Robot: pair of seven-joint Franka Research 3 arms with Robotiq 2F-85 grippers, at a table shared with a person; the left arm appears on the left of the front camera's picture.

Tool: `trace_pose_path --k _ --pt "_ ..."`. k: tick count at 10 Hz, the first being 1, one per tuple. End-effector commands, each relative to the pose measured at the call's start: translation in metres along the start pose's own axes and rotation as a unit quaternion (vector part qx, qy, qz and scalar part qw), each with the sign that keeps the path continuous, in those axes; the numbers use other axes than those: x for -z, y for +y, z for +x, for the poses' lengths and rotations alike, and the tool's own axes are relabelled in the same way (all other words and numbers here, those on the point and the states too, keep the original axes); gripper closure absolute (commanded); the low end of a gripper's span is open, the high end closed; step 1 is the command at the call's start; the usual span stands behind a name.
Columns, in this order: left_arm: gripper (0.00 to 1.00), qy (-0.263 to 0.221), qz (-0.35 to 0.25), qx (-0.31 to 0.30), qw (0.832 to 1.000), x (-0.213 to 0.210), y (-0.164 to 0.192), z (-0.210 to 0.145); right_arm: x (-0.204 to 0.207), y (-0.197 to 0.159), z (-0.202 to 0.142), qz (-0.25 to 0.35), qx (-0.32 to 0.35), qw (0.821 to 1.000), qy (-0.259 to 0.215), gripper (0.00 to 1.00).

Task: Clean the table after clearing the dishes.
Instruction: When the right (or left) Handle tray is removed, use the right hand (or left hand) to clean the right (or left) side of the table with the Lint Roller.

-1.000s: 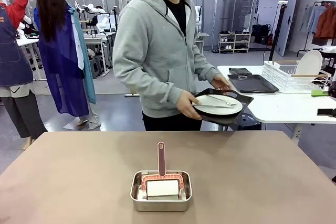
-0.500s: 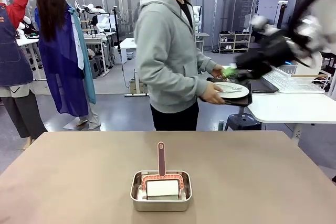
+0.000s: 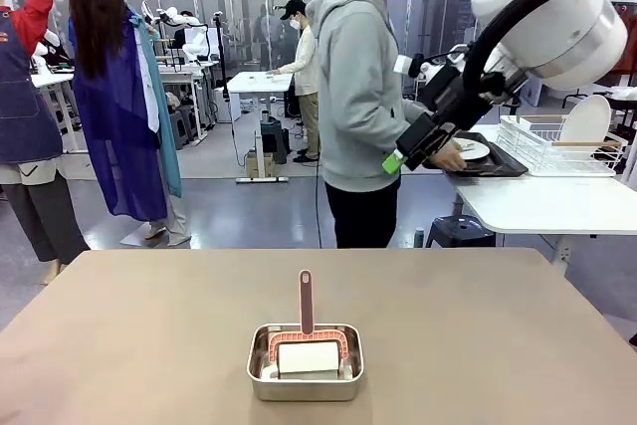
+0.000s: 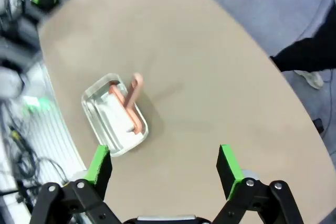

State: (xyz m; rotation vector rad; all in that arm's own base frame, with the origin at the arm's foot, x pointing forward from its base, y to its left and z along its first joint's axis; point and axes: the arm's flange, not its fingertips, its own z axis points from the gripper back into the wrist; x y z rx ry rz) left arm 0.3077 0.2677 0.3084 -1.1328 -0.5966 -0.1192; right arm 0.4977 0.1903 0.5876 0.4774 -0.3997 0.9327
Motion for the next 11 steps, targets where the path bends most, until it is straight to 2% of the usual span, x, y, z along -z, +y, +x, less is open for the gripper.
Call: trace_pose_path --k 1,3,4,9,10,11 --pt "0.0 0.008 0.009 -0.006 1.0 -0.002 -0.006 -0.001 0.019 0.018 0.014 -0.011 -0.092 0.995 0.04 0.0" --pt "0.0 0.008 0.009 -0.006 1.0 -0.002 -0.006 -0.001 0.033 0.033 0.014 -0.026 -0.137 0.988 0.065 0.0" --pt "0.0 0.008 0.009 -0.006 1.0 -0.002 -0.006 -0.001 0.027 0.026 0.012 -0.005 -0.082 0.995 0.049 0.0" --pt "0.0 0.008 0.009 -0.006 1.0 -0.002 -0.006 -0.001 0.026 0.022 0.01 -0.011 -0.093 0.994 0.056 0.0" --pt "0.0 0.008 0.009 -0.006 1.0 -0.002 -0.006 -0.001 0.042 0.02 0.048 -0.026 -0.143 0.981 0.127 0.0" --pt "0.0 0.008 0.009 -0.006 1.0 -0.002 -0.006 -0.001 0.067 0.019 0.082 -0.016 -0.19 0.967 0.172 0.0"
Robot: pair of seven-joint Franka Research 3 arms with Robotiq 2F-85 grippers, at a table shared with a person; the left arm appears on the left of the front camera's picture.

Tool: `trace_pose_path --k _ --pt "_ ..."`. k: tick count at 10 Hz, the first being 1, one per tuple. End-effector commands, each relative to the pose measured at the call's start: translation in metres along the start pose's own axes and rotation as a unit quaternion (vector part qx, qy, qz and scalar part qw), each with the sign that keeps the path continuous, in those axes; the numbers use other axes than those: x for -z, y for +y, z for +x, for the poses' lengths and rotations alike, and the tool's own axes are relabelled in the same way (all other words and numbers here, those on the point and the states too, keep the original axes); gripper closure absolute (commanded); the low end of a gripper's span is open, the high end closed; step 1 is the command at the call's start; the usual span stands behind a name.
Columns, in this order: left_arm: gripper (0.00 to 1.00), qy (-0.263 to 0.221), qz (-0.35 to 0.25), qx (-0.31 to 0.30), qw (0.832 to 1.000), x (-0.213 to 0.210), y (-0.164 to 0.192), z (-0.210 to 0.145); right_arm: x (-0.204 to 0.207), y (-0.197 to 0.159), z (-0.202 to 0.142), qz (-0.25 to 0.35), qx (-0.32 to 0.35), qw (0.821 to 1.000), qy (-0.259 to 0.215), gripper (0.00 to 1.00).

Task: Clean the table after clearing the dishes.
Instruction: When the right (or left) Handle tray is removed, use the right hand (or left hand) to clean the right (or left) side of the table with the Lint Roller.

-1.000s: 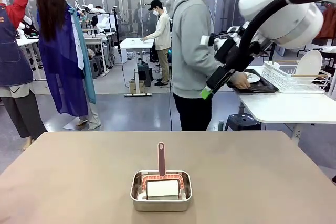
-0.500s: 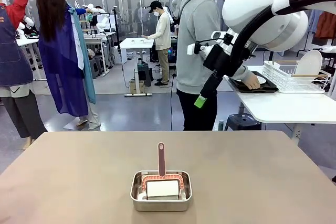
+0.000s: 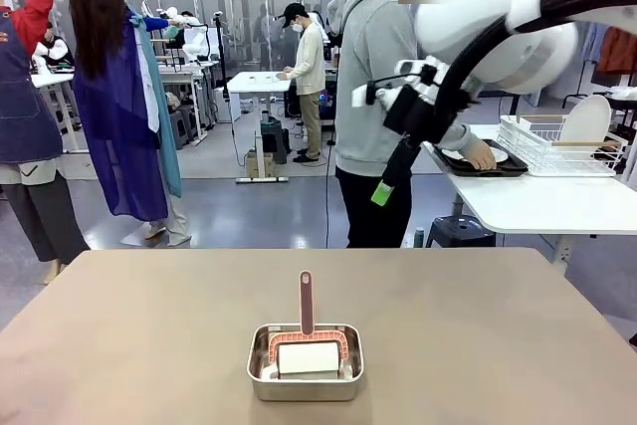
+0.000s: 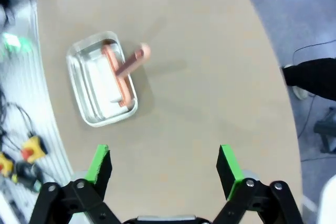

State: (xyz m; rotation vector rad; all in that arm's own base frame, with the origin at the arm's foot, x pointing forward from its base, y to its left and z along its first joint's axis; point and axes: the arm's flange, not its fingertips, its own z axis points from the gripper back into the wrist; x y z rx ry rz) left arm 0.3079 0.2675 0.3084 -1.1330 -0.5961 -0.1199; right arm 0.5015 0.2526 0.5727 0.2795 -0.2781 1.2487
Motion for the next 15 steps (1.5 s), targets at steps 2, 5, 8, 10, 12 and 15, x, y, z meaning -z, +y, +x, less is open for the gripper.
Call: trace_pose_path --k 2,5,8,10,12,15 --pt "0.0 0.007 0.01 -0.006 1.0 -0.002 -0.006 -0.001 0.049 -0.034 0.095 0.055 -0.114 0.984 0.121 0.0" --pt "0.0 0.007 0.01 -0.006 1.0 -0.002 -0.006 -0.001 0.099 -0.034 0.121 0.104 -0.162 0.969 0.156 0.0" --pt "0.0 0.007 0.01 -0.006 1.0 -0.002 -0.006 -0.001 0.144 -0.031 0.136 0.118 -0.171 0.963 0.171 0.0" --pt "0.0 0.007 0.01 -0.006 1.0 -0.002 -0.006 -0.001 0.169 -0.033 0.149 0.147 -0.173 0.956 0.187 0.0" --pt "0.0 0.007 0.01 -0.006 1.0 -0.002 -0.006 -0.001 0.18 -0.028 0.148 0.171 -0.174 0.949 0.2 0.0" --pt "0.0 0.007 0.01 -0.006 1.0 -0.002 -0.006 -0.001 0.192 -0.017 0.138 0.219 -0.171 0.936 0.217 0.0"
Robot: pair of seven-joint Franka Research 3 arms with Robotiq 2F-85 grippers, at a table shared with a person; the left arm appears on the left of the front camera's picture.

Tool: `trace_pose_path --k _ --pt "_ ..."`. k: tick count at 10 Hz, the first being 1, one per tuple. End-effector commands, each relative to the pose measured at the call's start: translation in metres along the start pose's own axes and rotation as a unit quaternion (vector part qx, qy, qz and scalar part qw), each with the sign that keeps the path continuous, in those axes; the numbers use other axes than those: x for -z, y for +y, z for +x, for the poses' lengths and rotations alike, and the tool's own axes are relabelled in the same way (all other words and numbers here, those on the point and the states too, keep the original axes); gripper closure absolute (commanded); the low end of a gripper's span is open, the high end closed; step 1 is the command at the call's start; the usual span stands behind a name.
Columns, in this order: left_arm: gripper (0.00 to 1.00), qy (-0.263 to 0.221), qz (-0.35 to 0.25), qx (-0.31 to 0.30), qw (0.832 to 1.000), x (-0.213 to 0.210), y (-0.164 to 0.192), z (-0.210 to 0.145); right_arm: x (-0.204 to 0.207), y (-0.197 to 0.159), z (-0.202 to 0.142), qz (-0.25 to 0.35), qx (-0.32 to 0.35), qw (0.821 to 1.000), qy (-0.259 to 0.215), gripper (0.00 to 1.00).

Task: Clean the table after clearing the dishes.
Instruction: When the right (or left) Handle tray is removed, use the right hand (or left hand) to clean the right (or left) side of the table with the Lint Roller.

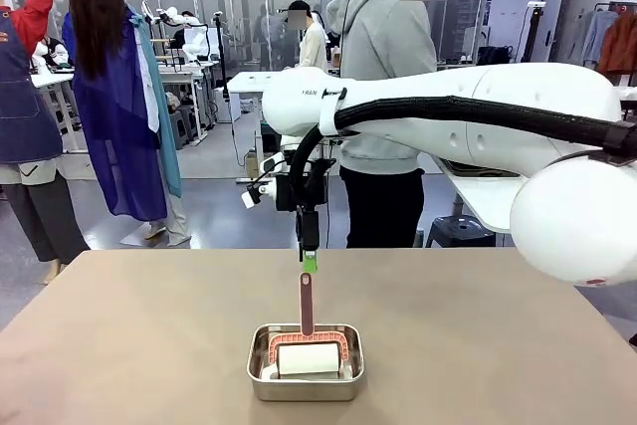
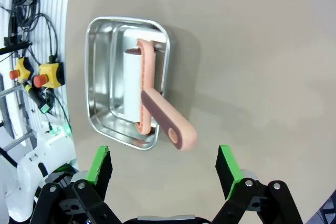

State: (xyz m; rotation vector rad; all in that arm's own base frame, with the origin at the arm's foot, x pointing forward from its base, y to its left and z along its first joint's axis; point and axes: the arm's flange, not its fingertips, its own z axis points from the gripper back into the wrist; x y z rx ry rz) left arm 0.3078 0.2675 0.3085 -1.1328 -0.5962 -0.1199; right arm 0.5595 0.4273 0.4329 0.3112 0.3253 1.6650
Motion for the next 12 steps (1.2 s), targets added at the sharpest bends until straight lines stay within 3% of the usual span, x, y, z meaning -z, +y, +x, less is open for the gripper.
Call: trace_pose_path --k 1,5,8,12 --pt "0.0 0.007 0.01 -0.006 1.0 -0.002 -0.006 -0.001 -0.005 -0.005 0.012 0.02 -0.009 1.0 0.006 0.0" --pt "0.0 0.007 0.01 -0.006 1.0 -0.002 -0.006 -0.001 0.017 -0.01 0.021 0.0 -0.001 1.0 -0.002 0.0" --pt "0.0 0.007 0.01 -0.006 1.0 -0.002 -0.006 -0.001 0.031 -0.012 0.021 0.037 -0.007 0.999 0.005 0.0" --pt "0.0 0.007 0.01 -0.006 1.0 -0.002 -0.006 -0.001 0.051 -0.011 0.016 0.043 -0.006 0.999 -0.013 0.0"
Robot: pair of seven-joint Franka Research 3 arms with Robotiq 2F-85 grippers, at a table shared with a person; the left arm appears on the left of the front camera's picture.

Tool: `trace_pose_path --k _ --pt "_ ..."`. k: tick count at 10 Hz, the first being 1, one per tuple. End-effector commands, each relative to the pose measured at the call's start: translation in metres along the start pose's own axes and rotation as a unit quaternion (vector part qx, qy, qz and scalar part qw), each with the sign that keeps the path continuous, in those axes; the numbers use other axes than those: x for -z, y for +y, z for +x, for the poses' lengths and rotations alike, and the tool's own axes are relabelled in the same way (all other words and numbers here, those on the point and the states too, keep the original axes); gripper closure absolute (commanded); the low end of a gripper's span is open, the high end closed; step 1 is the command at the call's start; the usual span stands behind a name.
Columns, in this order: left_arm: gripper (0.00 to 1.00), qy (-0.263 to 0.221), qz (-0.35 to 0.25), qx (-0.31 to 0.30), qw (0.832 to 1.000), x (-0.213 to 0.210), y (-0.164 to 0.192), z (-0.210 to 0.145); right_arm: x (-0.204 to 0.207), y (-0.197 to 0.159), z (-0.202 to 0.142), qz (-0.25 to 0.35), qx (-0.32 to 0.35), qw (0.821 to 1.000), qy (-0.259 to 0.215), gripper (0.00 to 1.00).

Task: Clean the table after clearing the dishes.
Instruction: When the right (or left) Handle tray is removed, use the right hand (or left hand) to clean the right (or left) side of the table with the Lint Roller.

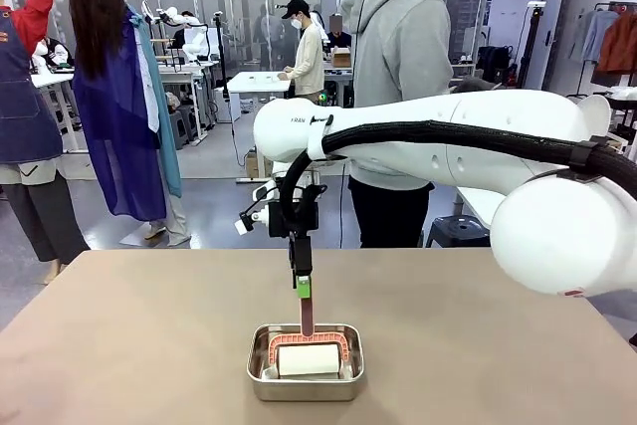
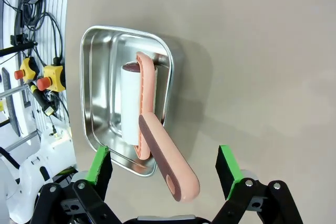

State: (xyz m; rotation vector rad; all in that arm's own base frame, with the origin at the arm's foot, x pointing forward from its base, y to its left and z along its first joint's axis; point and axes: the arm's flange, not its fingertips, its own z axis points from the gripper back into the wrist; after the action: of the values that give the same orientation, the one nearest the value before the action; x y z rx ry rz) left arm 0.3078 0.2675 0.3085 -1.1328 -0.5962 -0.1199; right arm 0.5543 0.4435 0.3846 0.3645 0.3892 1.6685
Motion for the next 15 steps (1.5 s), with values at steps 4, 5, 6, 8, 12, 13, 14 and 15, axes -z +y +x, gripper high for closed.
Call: trace_pose_path --k 4,5,6,8,12,13,14,15 --pt "0.0 0.007 0.009 -0.006 1.0 -0.002 -0.006 -0.001 0.025 0.006 -0.005 0.021 0.001 1.0 -0.021 0.0" --pt "0.0 0.007 0.009 -0.006 1.0 -0.002 -0.006 -0.001 0.028 0.006 -0.006 0.022 0.004 1.0 -0.022 0.0" --pt "0.0 0.007 0.009 -0.006 1.0 -0.002 -0.006 -0.001 0.027 0.007 -0.007 0.019 0.005 1.0 -0.025 0.0" --pt "0.0 0.007 0.009 -0.006 1.0 -0.002 -0.006 -0.001 0.028 0.008 -0.008 0.018 0.005 1.0 -0.015 0.42" --pt "0.0 0.007 0.009 -0.006 1.0 -0.002 -0.006 -0.001 0.02 0.008 -0.017 0.016 0.014 1.0 -0.01 1.0" --pt "0.0 0.007 0.009 -0.006 1.0 -0.002 -0.006 -0.001 0.017 0.009 -0.017 0.017 0.014 1.0 -0.008 1.0" --pt "0.0 0.007 0.009 -0.006 1.0 -0.002 -0.006 -0.001 0.012 0.01 -0.017 0.017 0.017 1.0 -0.009 1.0" --pt "0.0 0.007 0.009 -0.006 1.0 -0.002 -0.006 -0.001 0.007 0.015 -0.017 0.013 0.016 1.0 -0.009 1.0"
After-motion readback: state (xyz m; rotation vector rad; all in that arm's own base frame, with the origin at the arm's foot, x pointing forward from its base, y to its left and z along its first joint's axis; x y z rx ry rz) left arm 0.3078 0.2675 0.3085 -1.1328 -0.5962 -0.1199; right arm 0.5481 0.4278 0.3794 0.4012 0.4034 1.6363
